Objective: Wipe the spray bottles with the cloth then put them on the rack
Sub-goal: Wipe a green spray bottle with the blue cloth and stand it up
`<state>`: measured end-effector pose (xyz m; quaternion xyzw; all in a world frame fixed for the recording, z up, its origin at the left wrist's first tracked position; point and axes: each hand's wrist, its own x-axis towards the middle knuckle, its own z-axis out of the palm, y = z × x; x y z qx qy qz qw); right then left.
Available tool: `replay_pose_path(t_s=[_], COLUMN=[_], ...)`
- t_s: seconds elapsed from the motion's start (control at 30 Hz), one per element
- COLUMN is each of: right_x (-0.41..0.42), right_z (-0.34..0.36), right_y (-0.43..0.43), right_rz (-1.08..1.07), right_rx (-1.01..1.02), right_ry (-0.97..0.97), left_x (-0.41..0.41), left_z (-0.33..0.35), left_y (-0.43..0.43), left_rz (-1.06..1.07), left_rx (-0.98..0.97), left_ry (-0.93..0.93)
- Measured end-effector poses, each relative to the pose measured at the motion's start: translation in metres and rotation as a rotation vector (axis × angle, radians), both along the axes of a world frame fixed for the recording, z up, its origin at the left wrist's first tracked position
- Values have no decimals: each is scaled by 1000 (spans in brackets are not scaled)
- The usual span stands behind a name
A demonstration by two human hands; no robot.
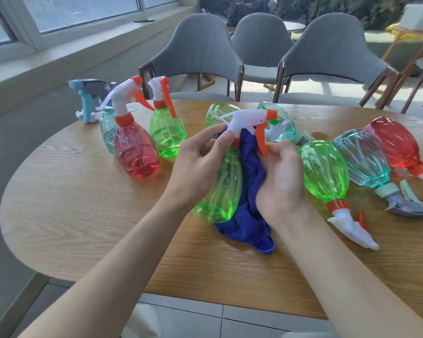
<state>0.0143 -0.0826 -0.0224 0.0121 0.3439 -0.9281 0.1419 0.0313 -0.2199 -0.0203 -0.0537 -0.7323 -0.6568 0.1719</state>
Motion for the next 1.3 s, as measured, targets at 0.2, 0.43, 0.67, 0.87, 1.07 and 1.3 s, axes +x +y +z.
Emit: replay_pose_path(t_s=[0.2,0.43,0.67,0.87,1.07,1.3], right_x=[-3,-7,-12,1,10,11], right_z=[-5,-14,-23,-12,-8,-11], right_y=[0,-10,-5,-8,-19,-17], right_rz=[68,87,81,-161,-355,-233], right_rx=[-24,-30,259,433,807,807], right_ry=[24,75,91,327,808,648], left_x=[-2,-8,-16,-17,-10,-3], left_z=[1,-5,-4,-2,0,-1], left_y=[-7,-12,-13,-7,6,14], left_rz=[81,184,288,364,264,228], left_rx=[172,188,291,209,139,38], left_ry=[-126,-162,-215,-186,-115,-24])
